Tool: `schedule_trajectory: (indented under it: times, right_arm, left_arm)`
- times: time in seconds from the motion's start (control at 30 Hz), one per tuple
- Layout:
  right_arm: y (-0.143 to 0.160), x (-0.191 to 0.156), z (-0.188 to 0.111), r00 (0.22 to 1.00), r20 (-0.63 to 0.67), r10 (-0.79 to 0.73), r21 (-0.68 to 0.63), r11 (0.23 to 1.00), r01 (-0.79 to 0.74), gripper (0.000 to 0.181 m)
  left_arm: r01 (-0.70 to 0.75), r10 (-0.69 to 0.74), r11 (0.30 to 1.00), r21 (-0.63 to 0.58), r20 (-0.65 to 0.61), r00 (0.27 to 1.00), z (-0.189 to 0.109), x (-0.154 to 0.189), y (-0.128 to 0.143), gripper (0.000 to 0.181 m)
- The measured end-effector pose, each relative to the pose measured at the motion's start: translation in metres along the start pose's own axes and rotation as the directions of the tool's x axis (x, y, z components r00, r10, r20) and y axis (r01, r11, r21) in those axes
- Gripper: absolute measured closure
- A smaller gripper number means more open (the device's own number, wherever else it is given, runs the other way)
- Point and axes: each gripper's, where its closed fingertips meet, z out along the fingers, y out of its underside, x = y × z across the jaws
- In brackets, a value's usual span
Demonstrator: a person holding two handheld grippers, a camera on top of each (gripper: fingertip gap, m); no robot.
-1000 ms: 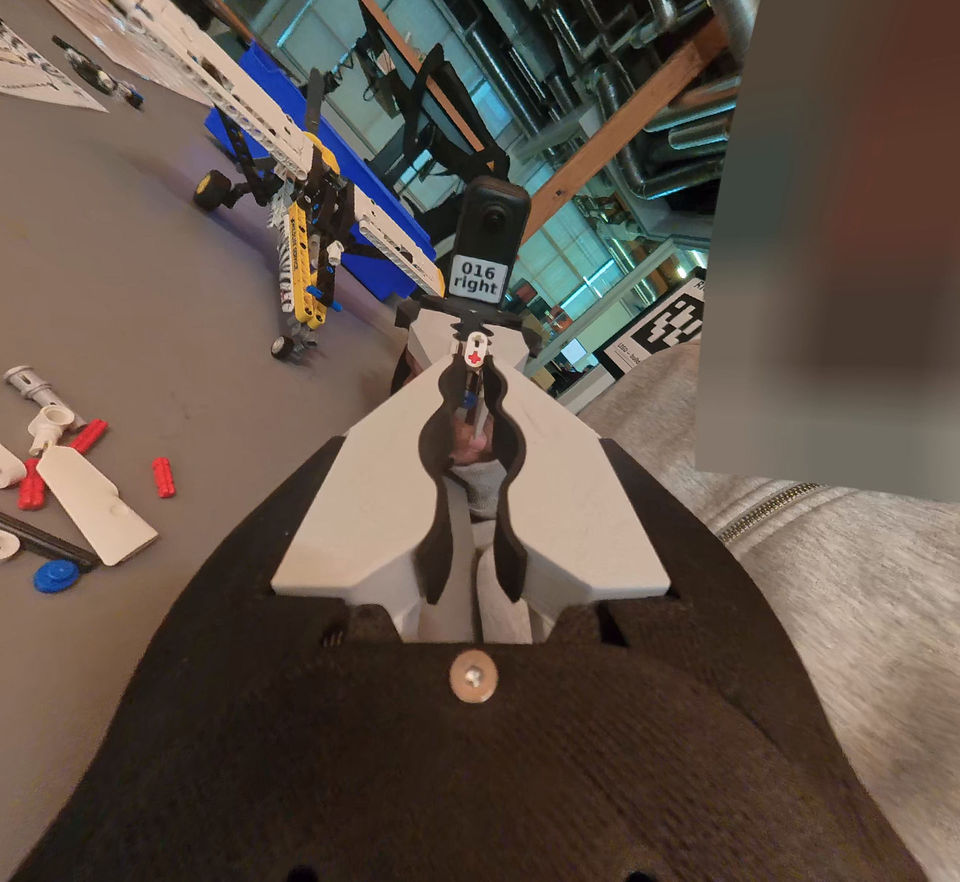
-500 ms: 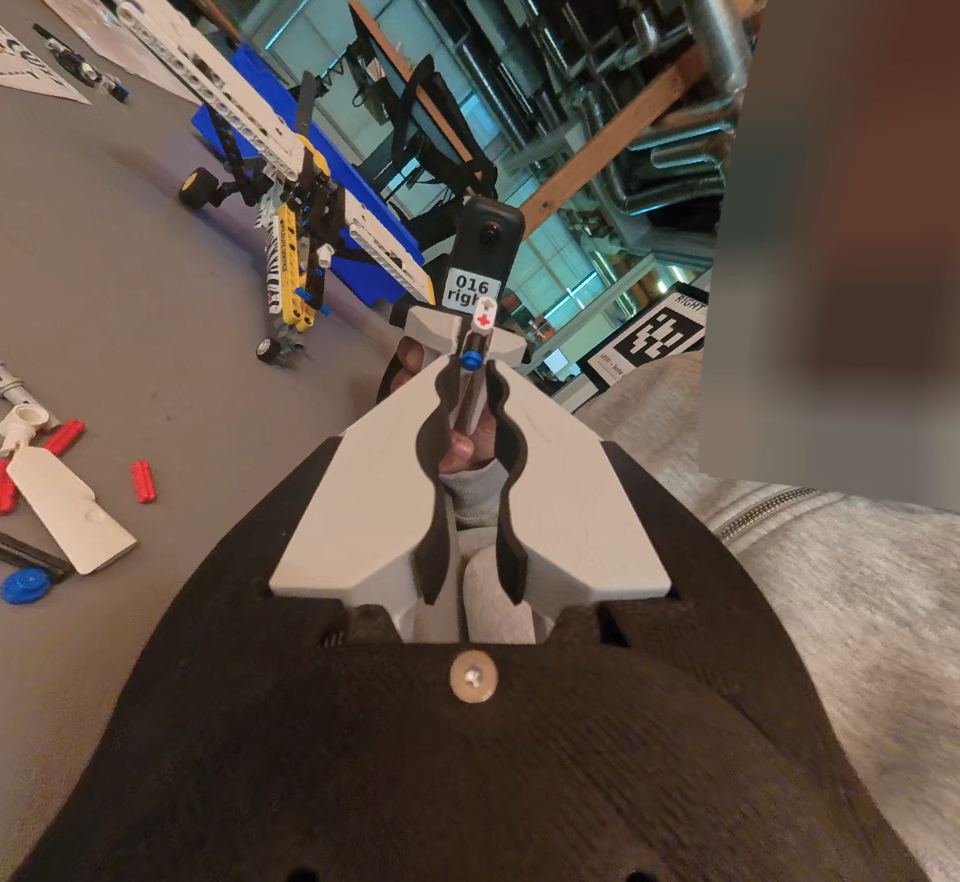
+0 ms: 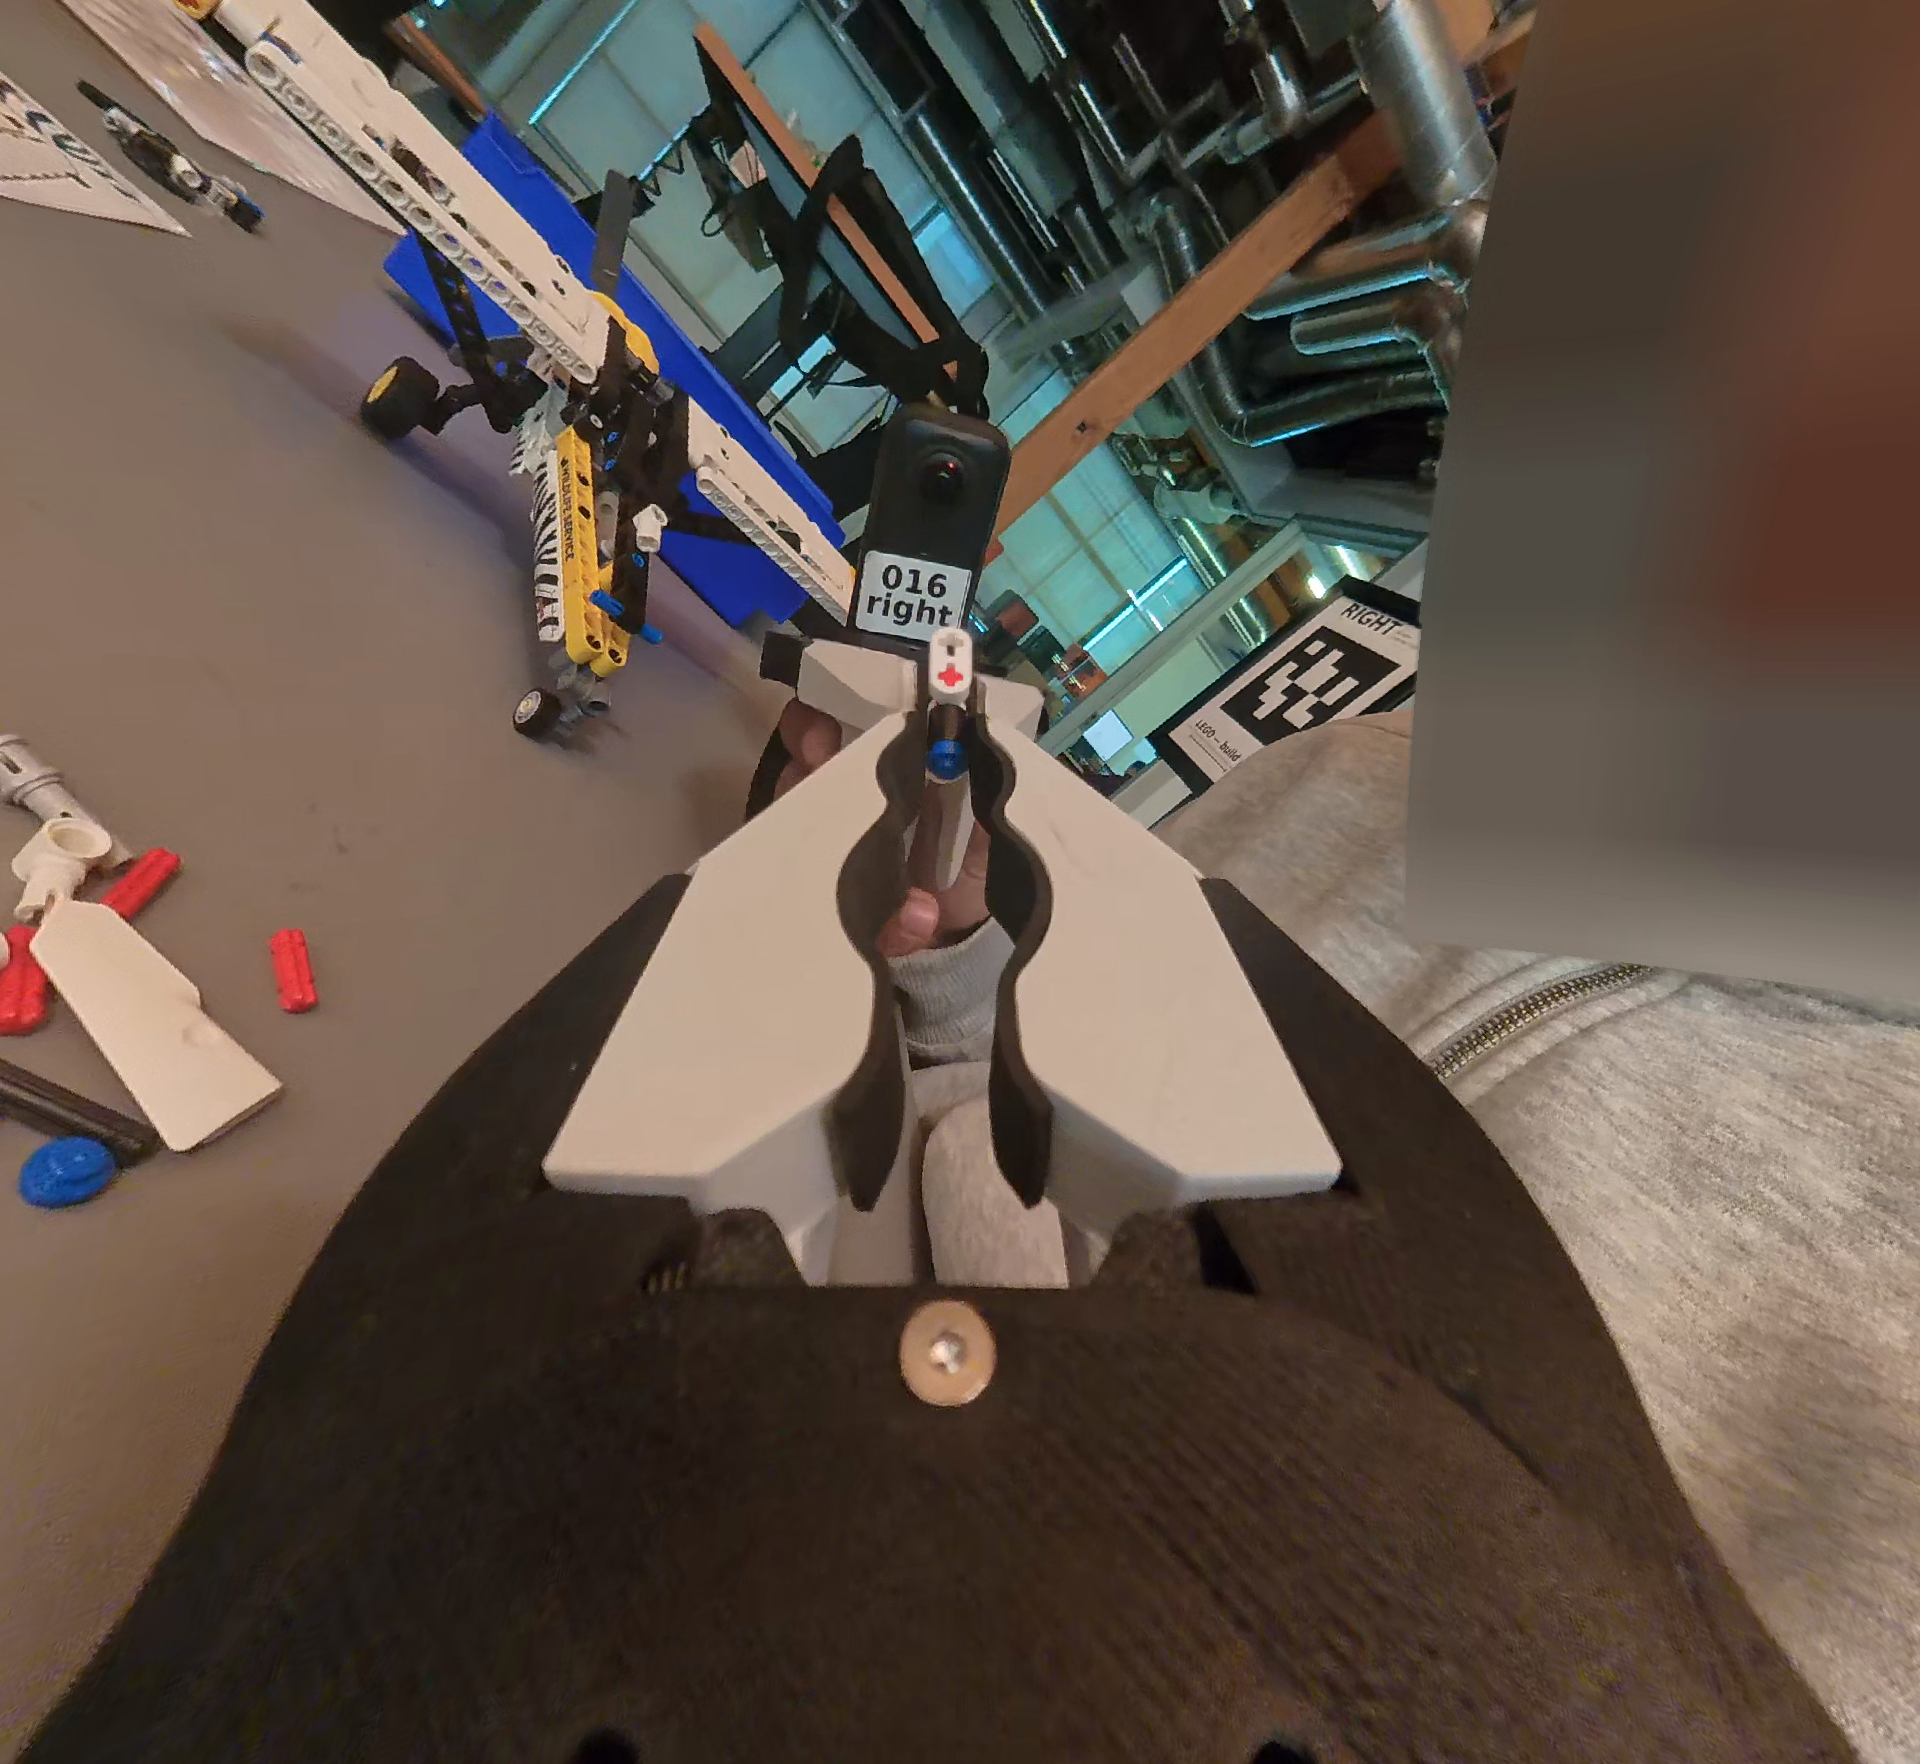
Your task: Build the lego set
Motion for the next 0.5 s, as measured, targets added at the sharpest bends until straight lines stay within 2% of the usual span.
schedule_trajectory:
  times: [0.03,0.1,0.17,0.27,0.37,0.5]
  right_arm:
    - [-0.002,0.001,-0.002,1.000,-0.002,-0.012,0.006,1.000,0.012,0.171]
    - [-0.010,0.005,-0.010,0.996,-0.042,-0.073,0.042,0.996,0.075,0.147]
    - [-0.020,0.002,-0.017,0.974,-0.082,-0.212,0.069,0.973,0.218,0.127]
    - [-0.007,-0.010,-0.019,0.855,-0.090,-0.511,-0.052,0.859,0.509,0.117]
    - [0.022,-0.015,-0.020,0.704,-0.022,-0.710,-0.203,0.692,0.692,0.125]
    - [0.032,-0.030,-0.023,0.599,0.027,-0.800,-0.181,0.585,0.790,0.143]
  left_arm:
    - [0.010,-0.010,1.000,-0.009,-0.001,1.000,0.000,-0.001,0.001,0.175]
    - [0.042,-0.042,0.999,-0.032,-0.006,0.999,0.000,-0.003,0.005,0.175]
    - [0.080,-0.080,0.993,-0.089,0.002,0.997,0.000,-0.007,0.014,0.175]
    - [0.108,-0.113,0.981,-0.162,-0.022,0.993,-0.001,-0.005,0.023,0.175]
    - [0.154,-0.174,0.958,-0.241,-0.061,0.983,-0.002,0.000,0.033,0.175]
    - [0.184,-0.219,0.926,-0.330,-0.072,0.973,-0.004,0.003,0.046,0.175]
